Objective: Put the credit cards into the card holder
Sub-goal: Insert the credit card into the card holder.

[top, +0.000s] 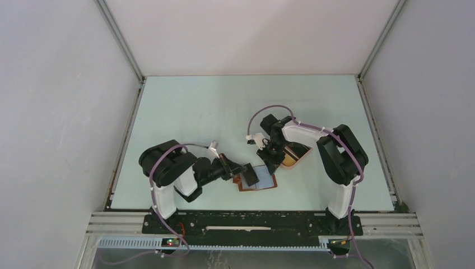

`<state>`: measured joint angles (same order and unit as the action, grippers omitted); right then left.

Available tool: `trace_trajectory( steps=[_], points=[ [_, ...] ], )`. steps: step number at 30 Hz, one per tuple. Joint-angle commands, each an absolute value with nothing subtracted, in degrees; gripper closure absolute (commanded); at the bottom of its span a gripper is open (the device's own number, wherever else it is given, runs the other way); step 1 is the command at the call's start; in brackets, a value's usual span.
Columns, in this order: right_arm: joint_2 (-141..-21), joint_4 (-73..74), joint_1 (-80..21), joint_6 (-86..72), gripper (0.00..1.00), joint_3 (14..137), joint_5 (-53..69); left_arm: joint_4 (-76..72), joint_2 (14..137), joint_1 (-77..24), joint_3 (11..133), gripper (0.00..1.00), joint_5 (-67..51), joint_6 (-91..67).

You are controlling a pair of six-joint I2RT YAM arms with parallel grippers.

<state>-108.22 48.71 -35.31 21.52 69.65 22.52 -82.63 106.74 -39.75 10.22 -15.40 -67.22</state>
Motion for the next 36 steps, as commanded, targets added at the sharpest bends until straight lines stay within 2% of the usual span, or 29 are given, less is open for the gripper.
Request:
trace_trajectory(
  steps=[1,12,24,36],
  points=[
    [-110.1,47.4,-36.2,22.1,0.74,69.6,20.9,-86.4,108.9,-40.0,11.1,1.00,-15.6,-68.7],
    [-110.0,47.3,-36.2,21.8,0.75,69.6,21.0,-85.3,112.3,-40.4,11.6,1.00,-15.3,-68.7],
    [-109.9,47.1,-36.3,21.8,0.75,69.7,21.0,-68.3,105.9,-41.8,14.7,1.00,-15.9,-64.0],
    [-110.5,46.7,-36.7,21.4,0.75,69.6,19.6,-58.8,102.6,-42.0,16.2,1.00,-19.5,-62.4]
  ],
)
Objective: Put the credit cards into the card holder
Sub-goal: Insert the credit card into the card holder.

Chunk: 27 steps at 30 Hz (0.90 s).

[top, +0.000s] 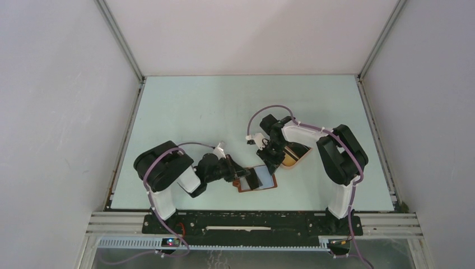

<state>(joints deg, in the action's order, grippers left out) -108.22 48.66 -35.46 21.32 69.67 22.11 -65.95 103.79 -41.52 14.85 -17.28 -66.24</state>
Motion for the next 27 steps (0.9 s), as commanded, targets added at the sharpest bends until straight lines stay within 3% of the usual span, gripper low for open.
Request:
trace_trajectory(
  steps=[1,27],
  points=[
    [-110.4,46.6,-36.8,21.4,0.75,69.7,19.6,-58.2,102.6,-42.0,16.5,1.00,-20.1,-62.2],
    [-110.1,46.3,-37.2,21.2,0.74,69.6,19.8,-64.3,107.7,-41.2,17.4,1.00,-24.4,-65.0]
  ],
)
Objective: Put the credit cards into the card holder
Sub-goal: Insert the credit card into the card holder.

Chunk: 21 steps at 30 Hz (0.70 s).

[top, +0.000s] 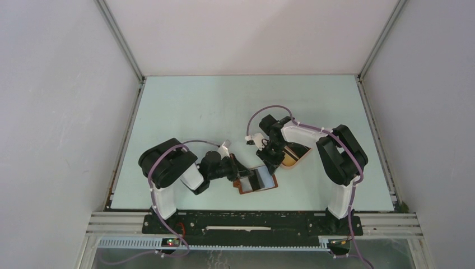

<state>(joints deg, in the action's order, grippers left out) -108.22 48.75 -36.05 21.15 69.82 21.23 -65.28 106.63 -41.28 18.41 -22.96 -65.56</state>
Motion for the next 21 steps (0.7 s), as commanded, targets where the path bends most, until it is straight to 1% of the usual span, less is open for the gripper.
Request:
trace_trajectory(
  steps=[1,10,16,21],
  points=[
    [-110.1,46.2,-37.3,21.2,0.74,69.6,19.8,-64.3,108.0,-41.2,17.7,1.00,-24.4,-65.1],
    [-108.7,46.2,-37.3,21.4,0.72,69.6,20.8,-64.0,110.2,-41.3,20.4,0.96,-23.6,-66.0],
    [-104.0,46.0,-36.7,22.5,0.63,69.6,23.0,-63.9,111.3,-41.2,20.6,0.92,-23.3,-65.9],
    [-97.8,44.8,-35.3,24.1,0.61,68.2,25.7,-63.8,111.7,-41.2,20.3,0.86,-23.1,-65.7]
  ],
)
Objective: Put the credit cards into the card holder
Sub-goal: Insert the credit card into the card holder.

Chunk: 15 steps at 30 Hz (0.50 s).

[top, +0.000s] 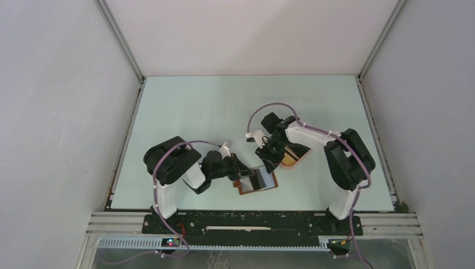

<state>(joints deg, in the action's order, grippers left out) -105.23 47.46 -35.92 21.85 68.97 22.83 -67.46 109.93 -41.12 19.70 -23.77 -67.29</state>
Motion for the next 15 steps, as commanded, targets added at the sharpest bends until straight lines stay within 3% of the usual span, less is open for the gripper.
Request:
trace_trajectory(
  steps=[1,6,11,15],
  points=[
    [-96.7,44.5,-35.3,24.5,0.61,67.8,26.6,-63.8,111.7,-41.2,20.3,0.85,-23.0,-65.7],
    [-91.3,42.5,-37.7,29.6,0.65,65.5,32.8,-63.8,111.9,-41.2,20.1,0.81,-22.7,-65.6],
    [-82.3,31.8,-46.4,43.3,0.71,56.3,34.3,-63.9,112.6,-41.1,20.0,0.80,-22.9,-65.6],
    [-79.7,29.6,-52.1,60.4,0.87,51.6,34.7,-63.9,112.9,-41.2,20.0,0.79,-22.9,-65.5]
  ],
)
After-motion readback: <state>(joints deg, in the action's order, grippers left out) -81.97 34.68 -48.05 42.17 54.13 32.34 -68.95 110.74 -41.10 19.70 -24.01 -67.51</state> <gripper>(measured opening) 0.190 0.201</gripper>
